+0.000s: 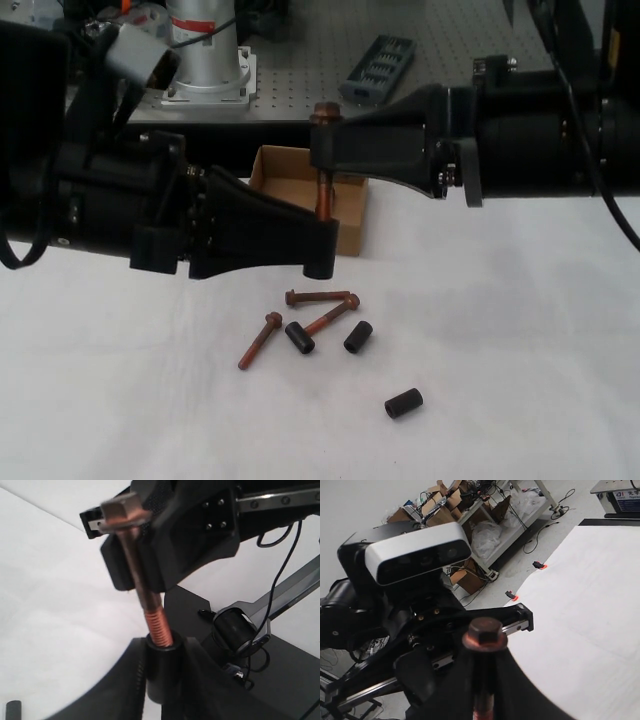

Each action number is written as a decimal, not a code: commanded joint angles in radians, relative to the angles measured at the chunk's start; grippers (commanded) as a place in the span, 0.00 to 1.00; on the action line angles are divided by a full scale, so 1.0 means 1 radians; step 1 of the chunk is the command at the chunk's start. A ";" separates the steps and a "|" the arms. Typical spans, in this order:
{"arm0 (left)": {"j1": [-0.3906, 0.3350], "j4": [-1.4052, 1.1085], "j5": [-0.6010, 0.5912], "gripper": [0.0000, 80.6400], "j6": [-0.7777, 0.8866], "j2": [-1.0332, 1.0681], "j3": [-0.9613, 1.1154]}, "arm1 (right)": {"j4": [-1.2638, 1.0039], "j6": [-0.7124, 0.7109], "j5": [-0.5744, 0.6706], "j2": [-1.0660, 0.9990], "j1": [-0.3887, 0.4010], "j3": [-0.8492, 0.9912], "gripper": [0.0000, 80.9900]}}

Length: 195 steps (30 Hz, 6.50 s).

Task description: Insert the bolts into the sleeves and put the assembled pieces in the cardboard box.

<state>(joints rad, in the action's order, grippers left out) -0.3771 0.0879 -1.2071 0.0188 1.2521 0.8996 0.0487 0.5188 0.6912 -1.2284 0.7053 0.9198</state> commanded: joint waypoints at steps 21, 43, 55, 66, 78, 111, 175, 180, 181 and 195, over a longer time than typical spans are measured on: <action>0.004 -0.120 0.019 0.01 0.049 -0.010 0.017 | 0.088 -0.051 0.033 -0.001 0.014 0.002 0.04; 0.004 -0.120 0.104 0.01 0.052 -0.010 0.017 | 0.118 0.028 -0.096 0.001 0.078 0.002 0.04; 0.004 -0.120 0.194 0.01 0.056 -0.010 0.017 | 0.118 -0.020 -0.084 0.001 0.078 0.002 0.04; 0.004 -0.120 0.194 0.01 0.056 -0.010 0.017 | 0.144 -0.064 -0.076 0.010 0.078 0.002 0.04; 0.004 -0.200 0.216 0.01 0.056 -0.010 0.017 | 0.200 -0.096 -0.075 0.026 0.078 0.002 0.04; 0.004 -0.275 0.333 0.01 0.030 0.019 0.019 | 0.328 -0.101 -0.113 0.067 -0.007 0.002 0.54; 0.124 0.326 0.566 0.01 0.055 1.020 1.125 | 0.631 -0.341 -0.113 0.185 -0.310 0.002 0.04; 0.124 0.658 0.568 0.01 -0.113 0.915 1.125 | 0.640 -0.341 -0.113 0.185 -0.310 0.002 0.04; 0.124 0.730 0.570 0.01 -0.143 0.894 1.125 | 0.644 -0.346 -0.113 0.185 -0.310 0.002 0.04; 0.124 0.971 0.635 0.01 -0.279 0.483 0.712 | 0.800 -0.430 -0.121 0.185 -0.310 0.002 0.04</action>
<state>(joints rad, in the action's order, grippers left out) -0.2521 1.0651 -0.5794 -0.2384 1.8378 1.7391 0.8421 0.1032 0.5643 -1.0559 0.4035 0.9179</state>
